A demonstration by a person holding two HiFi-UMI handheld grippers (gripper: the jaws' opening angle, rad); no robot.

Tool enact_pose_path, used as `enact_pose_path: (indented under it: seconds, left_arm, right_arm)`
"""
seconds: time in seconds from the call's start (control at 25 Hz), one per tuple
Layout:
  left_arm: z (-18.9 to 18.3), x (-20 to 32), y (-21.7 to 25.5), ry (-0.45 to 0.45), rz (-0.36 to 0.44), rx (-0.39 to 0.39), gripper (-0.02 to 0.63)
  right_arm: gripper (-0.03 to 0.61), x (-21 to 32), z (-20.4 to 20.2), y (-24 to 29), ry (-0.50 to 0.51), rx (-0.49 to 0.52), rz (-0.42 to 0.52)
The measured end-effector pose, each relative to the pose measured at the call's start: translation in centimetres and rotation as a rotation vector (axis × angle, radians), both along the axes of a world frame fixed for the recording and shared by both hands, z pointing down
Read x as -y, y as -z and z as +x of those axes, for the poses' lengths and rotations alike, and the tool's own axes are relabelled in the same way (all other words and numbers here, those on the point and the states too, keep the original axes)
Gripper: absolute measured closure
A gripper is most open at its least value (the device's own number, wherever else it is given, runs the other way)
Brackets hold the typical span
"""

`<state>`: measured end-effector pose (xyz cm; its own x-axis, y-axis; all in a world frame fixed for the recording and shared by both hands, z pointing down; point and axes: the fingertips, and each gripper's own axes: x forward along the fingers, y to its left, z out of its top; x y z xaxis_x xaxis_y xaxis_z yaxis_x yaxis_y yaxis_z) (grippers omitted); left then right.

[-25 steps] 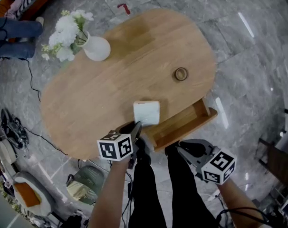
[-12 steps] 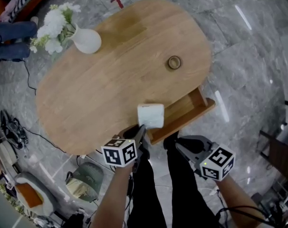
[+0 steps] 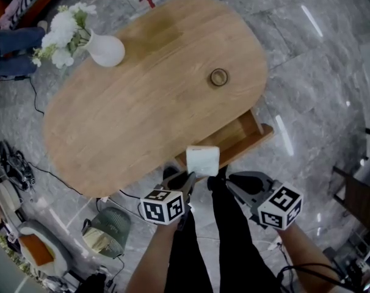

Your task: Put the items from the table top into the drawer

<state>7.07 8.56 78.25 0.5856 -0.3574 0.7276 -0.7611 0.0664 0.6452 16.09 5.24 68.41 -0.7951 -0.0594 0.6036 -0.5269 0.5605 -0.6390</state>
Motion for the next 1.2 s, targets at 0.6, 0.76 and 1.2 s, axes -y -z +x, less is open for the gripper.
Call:
enact_pose_path:
  seconds: [0.6,0.76,1.2]
  left_arm:
    - [1.4,-1.3,-4.7,0.089,-0.108,0.015,0.549]
    - [1.6,-1.0,-5.7,0.186,-0.114,0.025,0.548]
    - [1.2,-1.6,-6.8,0.203,-0.089,0.038,0.465]
  right_arm:
    - [0.514,-1.5,1.7,-2.2,-0.001,0.0,-0.036]
    - [0.514,-1.9,2.5,-2.6,-0.006,-0.01,-0.045]
    - [0.514,-1.7,2.8,-3.6,-0.017,-0.023,-0.048]
